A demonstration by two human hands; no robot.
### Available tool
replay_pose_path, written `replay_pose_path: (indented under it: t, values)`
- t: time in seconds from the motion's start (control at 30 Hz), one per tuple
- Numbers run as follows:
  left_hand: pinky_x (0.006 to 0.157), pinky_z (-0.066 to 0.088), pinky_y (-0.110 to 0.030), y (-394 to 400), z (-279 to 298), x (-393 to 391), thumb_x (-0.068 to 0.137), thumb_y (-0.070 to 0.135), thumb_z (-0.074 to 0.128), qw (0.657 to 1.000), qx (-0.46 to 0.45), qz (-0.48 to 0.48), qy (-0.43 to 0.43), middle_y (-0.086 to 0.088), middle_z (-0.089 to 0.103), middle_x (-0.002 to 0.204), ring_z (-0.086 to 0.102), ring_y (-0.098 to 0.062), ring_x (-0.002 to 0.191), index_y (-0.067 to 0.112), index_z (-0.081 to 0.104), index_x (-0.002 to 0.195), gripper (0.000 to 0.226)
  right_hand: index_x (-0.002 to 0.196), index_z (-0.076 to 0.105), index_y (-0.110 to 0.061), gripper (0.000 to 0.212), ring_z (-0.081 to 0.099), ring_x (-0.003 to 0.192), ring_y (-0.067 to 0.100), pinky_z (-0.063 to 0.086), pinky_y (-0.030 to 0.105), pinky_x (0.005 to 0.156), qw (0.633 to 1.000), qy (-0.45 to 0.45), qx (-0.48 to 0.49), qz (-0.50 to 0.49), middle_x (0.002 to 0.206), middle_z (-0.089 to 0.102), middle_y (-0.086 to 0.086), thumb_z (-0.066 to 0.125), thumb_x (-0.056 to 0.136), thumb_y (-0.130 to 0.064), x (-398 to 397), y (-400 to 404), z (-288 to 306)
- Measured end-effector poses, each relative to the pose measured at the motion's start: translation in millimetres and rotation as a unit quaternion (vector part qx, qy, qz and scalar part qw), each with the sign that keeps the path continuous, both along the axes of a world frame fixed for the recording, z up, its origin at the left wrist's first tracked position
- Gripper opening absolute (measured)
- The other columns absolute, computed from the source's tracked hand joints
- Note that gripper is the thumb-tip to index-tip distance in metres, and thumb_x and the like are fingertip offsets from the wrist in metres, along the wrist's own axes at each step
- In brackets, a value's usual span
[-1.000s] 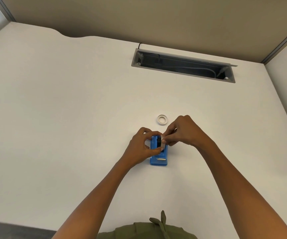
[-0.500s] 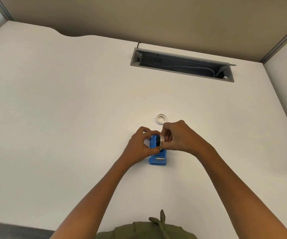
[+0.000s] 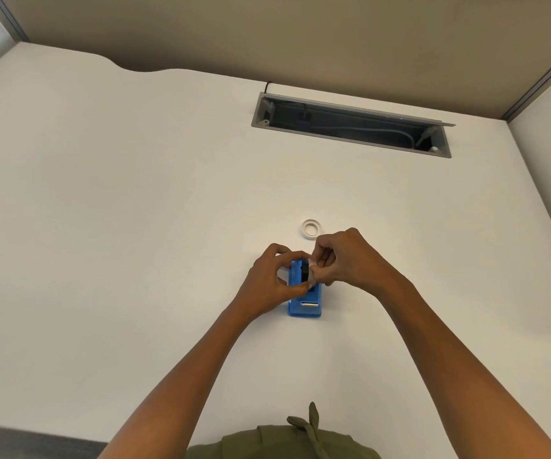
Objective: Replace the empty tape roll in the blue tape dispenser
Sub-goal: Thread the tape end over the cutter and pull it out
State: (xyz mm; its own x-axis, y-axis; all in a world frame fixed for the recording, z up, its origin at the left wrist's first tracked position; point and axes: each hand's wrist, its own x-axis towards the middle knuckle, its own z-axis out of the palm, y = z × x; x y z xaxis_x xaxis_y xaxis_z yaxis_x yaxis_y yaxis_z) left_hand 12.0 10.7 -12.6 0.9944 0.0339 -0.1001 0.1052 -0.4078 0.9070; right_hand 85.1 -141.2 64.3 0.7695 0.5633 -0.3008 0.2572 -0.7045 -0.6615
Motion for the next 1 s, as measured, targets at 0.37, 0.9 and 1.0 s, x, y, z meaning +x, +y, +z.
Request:
replay_pose_path:
  t: [0.37,0.9,1.0]
  values:
    - [0.075,0.058,-0.032,0.9,-0.5,0.7,0.071,0.028,0.078,1.0,0.004,-0.003,-0.004,0.003,0.05,0.11,0.057,-0.013,0.096,0.024,0.061,0.118,0.05,0.081,0.062,-0.012,0.017,0.065,0.065,0.017,0.054,0.024,0.062,1.0,-0.018,0.01,0.022,0.071,0.069,0.005,0.07,0.066,-0.007,-5.5,-9.7,-6.7]
    - [0.073,0.059,-0.032,0.8,-2.9,0.1,0.071,0.025,0.078,1.0,-0.001,-0.002,-0.003,-0.002,0.052,0.115,0.057,-0.016,0.1,0.023,0.06,0.12,0.052,0.075,0.062,-0.003,0.004,0.068,0.052,0.016,0.059,0.027,0.057,0.999,-0.001,0.054,-0.004,0.065,0.07,0.009,0.064,0.078,-0.002,0.0,-8.1,-11.4]
    - [0.073,0.059,-0.032,0.5,-1.4,-0.4,0.072,0.025,0.078,1.0,-0.002,-0.004,-0.009,-0.002,0.052,0.115,0.057,-0.015,0.098,0.022,0.061,0.119,0.051,0.075,0.063,-0.01,0.008,0.066,0.055,0.011,0.056,0.025,0.058,0.999,-0.019,0.042,-0.001,0.065,0.069,0.004,0.069,0.071,-0.007,-3.2,-9.0,-11.9]
